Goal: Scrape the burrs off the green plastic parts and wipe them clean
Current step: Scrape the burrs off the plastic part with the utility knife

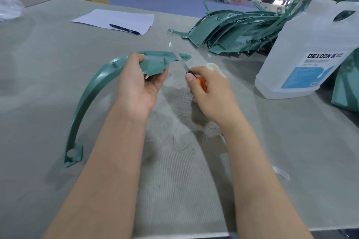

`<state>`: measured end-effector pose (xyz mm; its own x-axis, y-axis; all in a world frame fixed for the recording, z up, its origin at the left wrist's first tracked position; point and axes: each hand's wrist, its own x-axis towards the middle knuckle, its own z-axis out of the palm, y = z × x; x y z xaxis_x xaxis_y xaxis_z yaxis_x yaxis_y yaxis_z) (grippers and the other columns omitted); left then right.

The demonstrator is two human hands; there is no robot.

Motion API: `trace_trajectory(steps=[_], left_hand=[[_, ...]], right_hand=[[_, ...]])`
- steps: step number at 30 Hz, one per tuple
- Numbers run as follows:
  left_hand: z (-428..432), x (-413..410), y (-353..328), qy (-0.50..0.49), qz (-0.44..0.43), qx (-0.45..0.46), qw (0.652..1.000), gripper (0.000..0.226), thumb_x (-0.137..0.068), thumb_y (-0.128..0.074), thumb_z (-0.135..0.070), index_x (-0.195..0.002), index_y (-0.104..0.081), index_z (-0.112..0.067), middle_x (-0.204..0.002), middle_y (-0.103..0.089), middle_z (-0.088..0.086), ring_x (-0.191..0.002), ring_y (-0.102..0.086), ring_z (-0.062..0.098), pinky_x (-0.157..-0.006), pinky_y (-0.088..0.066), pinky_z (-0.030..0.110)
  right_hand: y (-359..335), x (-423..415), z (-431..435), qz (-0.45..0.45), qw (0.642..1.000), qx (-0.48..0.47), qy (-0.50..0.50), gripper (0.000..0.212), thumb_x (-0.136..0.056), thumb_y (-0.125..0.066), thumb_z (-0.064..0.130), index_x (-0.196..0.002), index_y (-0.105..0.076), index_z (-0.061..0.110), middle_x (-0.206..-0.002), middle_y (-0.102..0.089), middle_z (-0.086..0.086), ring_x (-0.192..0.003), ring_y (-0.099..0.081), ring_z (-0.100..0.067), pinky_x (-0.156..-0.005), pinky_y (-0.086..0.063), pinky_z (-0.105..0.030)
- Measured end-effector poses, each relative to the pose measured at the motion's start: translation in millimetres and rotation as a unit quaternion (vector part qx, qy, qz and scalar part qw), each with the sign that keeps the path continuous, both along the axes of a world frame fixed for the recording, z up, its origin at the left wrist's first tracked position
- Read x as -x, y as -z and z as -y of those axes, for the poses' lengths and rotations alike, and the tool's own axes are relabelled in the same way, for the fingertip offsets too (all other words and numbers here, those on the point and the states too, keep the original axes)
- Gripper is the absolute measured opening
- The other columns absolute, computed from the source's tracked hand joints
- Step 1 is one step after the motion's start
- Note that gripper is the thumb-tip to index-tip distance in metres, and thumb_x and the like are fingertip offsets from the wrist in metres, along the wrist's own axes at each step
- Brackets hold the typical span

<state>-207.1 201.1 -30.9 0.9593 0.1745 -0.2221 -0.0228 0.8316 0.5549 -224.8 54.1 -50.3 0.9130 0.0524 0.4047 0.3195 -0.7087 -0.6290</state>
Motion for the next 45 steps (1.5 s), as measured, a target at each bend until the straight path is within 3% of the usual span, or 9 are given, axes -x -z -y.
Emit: trace_trajectory(steps=[4, 8, 17, 23, 26, 30, 34, 39, 45], left_hand=[[2, 1, -1, -0.009, 0.003, -0.011, 1.000, 0.011, -0.093, -0.049, -0.005, -0.083, -0.055, -0.003, -0.077, -0.061, 0.011, -0.060, -0.066, 0.019, -0.060, -0.059, 0.029], [5, 2, 0, -0.013, 0.003, -0.031, 0.999, 0.011, -0.093, -0.050, -0.005, -0.084, -0.056, -0.004, -0.075, -0.061, 0.009, -0.051, -0.066, 0.014, -0.056, -0.056, 0.027], [9, 2, 0, 0.002, -0.002, -0.032, 0.999, 0.008, -0.094, -0.050, -0.006, -0.089, -0.056, -0.004, -0.082, -0.061, 0.010, -0.062, -0.066, 0.017, -0.057, -0.057, 0.028], [10, 3, 0, 0.011, -0.013, -0.014, 1.000, 0.009, -0.094, -0.049, -0.006, -0.088, -0.053, -0.002, -0.085, -0.060, 0.014, -0.079, -0.066, 0.028, -0.058, -0.058, 0.028], [9, 2, -1, -0.006, -0.014, -0.017, 1.000, 0.010, -0.094, -0.049, -0.006, -0.085, -0.053, -0.003, -0.080, -0.059, 0.012, -0.066, -0.066, 0.023, -0.060, -0.059, 0.031], [9, 2, 0, -0.008, -0.012, -0.004, 1.000, 0.010, -0.093, -0.050, -0.005, -0.085, -0.054, -0.003, -0.078, -0.060, 0.012, -0.064, -0.066, 0.022, -0.061, -0.059, 0.032], [8, 2, 0, -0.015, -0.017, -0.006, 1.000, 0.009, -0.093, -0.051, -0.006, -0.085, -0.054, -0.003, -0.080, -0.059, 0.012, -0.066, -0.064, 0.022, -0.059, -0.059, 0.031], [9, 2, 1, -0.019, -0.016, -0.027, 0.999, 0.011, -0.094, -0.050, -0.007, -0.084, -0.054, -0.005, -0.076, -0.060, 0.009, -0.053, -0.065, 0.016, -0.055, -0.056, 0.027], [14, 3, 1, 0.005, -0.001, -0.047, 0.999, 0.010, -0.095, -0.050, -0.008, -0.088, -0.056, -0.007, -0.074, -0.063, 0.006, -0.057, -0.066, 0.014, -0.056, -0.057, 0.027]], right_hand=[[2, -3, 0, -0.017, 0.999, 0.011, 0.035, 0.030, -0.099, -0.050, 0.037, -0.119, -0.063, 0.019, -0.102, -0.060, 0.000, -0.097, -0.054, -0.018, -0.080, -0.039, -0.029], [5, -6, -3, -0.013, 0.997, 0.014, 0.076, 0.027, -0.099, -0.049, 0.038, -0.114, -0.063, 0.020, -0.105, -0.059, -0.001, -0.097, -0.055, -0.021, -0.081, -0.043, -0.035], [9, -8, -4, -0.003, 0.993, 0.017, 0.120, 0.025, -0.098, -0.050, 0.039, -0.114, -0.061, 0.023, -0.106, -0.058, 0.000, -0.087, -0.047, -0.014, -0.073, -0.034, -0.029], [9, -9, -3, 0.008, 0.991, 0.006, 0.136, 0.024, -0.097, -0.053, 0.037, -0.115, -0.059, 0.023, -0.108, -0.056, 0.001, -0.099, -0.052, -0.020, -0.073, -0.033, -0.030], [9, -9, 4, 0.009, 0.983, -0.009, 0.183, 0.026, -0.096, -0.054, 0.037, -0.120, -0.056, 0.025, -0.104, -0.049, 0.005, -0.098, -0.050, -0.017, -0.073, -0.030, -0.029], [6, -10, 13, -0.001, 0.981, -0.038, 0.191, 0.032, -0.096, -0.054, 0.041, -0.124, -0.058, 0.026, -0.114, -0.058, 0.003, -0.106, -0.053, -0.018, -0.077, -0.032, -0.026], [6, -8, 4, -0.009, 0.990, -0.081, 0.111, 0.023, -0.095, -0.055, 0.042, -0.104, -0.064, 0.024, -0.097, -0.062, 0.001, -0.093, -0.059, -0.027, -0.078, -0.048, -0.038], [8, -8, 0, -0.040, 0.994, -0.040, 0.094, 0.023, -0.095, -0.053, 0.045, -0.102, -0.065, 0.026, -0.081, -0.056, 0.012, -0.095, -0.057, -0.023, -0.077, -0.045, -0.033], [10, -8, 0, -0.014, 0.990, -0.012, 0.137, 0.025, -0.097, -0.050, 0.043, -0.103, -0.061, 0.021, -0.097, -0.062, -0.003, -0.098, -0.055, -0.027, -0.071, -0.044, -0.035]])
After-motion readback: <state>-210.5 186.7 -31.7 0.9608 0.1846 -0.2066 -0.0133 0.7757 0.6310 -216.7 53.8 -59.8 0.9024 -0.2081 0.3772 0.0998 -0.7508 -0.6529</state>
